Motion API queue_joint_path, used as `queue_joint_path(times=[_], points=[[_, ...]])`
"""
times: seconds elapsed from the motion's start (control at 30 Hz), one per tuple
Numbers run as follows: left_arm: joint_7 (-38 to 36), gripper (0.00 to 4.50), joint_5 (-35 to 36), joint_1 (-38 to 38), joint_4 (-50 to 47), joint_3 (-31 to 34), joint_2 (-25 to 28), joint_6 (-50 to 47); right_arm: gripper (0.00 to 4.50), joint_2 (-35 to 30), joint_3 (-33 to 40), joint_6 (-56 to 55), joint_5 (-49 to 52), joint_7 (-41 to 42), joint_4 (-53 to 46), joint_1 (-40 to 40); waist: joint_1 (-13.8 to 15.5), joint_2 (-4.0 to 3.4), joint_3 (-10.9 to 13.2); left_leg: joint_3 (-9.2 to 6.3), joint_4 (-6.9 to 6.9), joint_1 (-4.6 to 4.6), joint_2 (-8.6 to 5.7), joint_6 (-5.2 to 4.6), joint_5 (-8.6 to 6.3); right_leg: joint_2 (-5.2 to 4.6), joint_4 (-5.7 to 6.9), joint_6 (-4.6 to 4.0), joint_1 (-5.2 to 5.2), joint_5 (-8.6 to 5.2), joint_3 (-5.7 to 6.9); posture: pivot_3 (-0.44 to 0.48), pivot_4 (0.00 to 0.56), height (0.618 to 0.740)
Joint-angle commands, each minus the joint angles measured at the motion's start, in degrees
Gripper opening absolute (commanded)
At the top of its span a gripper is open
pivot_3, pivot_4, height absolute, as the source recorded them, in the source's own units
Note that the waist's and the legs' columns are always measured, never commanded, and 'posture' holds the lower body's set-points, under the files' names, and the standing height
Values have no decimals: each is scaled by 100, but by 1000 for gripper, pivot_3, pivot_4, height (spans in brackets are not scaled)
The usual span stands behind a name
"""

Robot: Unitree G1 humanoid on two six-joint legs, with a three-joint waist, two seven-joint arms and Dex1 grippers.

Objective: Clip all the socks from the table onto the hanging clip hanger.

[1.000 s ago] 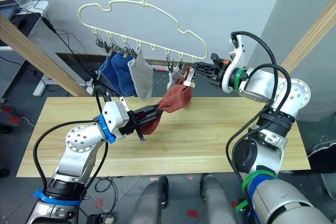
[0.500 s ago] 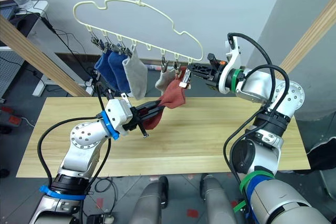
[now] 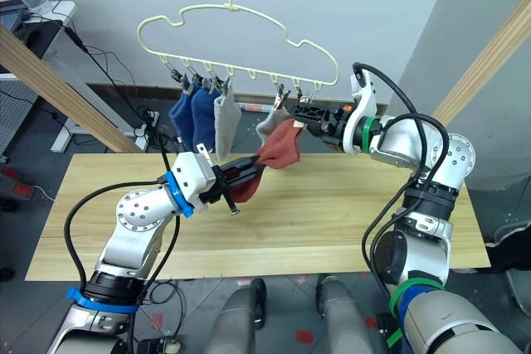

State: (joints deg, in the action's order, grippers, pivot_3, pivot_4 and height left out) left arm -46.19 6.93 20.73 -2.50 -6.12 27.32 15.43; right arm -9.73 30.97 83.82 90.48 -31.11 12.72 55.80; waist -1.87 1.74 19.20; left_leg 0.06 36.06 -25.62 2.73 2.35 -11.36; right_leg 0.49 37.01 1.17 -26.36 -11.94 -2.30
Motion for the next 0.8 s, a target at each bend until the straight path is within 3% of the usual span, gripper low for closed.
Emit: queue_joint_path(times=[0.03,0.13,0.23,0.33,0.47,0.63,0.8], points=[[85,0,30,149,-277,-146,-148,-251,4451,-520,-276,-200,674,56,-393,-193,2,0,0,0,1,-2,-1,0,0,0,-1,0,0,0,0,-41,356,740],[60,0,137,357,-176,-240,-325,-566,4451,-1364,-628,-36,910,524,-904,-547,24,-2,1,-8,6,-17,-4,0,0,-4,-4,1,-5,0,6,-57,358,740],[-100,857,398,571,7,-306,-490,-1141,4500,-2433,-993,369,705,1430,-1671,-1083,15,-6,4,-4,8,-21,-11,-1,-1,-11,-11,12,-5,-3,3,-76,358,740],[-218,1823,579,610,45,-272,-509,-1568,4500,-2943,-1281,65,55,2287,-2311,-1334,-98,-6,3,4,10,-19,-8,-8,-5,-7,-9,15,-10,-5,-6,-98,350,740],[-249,3019,903,565,-47,-108,-509,-2198,4500,-3416,-1663,-837,-1262,3653,-3089,-1769,-198,-6,4,-3,10,-6,9,-8,-4,18,4,15,-11,-5,-7,-102,348,740],[-438,4393,1526,-105,-307,663,379,-3465,4500,-3765,-2652,-3309,-3748,5560,-3911,-2957,-264,-6,3,-3,6,9,17,-7,-4,28,10,15,-8,-6,-8,-72,342,740],[-400,4482,2169,-765,-841,1555,988,-4229,4500,-3567,-3025,-4746,-4950,6464,-3635,-3418,-223,-7,4,5,10,8,10,-5,-3,16,12,15,-11,-6,-11,-22,337,740]])
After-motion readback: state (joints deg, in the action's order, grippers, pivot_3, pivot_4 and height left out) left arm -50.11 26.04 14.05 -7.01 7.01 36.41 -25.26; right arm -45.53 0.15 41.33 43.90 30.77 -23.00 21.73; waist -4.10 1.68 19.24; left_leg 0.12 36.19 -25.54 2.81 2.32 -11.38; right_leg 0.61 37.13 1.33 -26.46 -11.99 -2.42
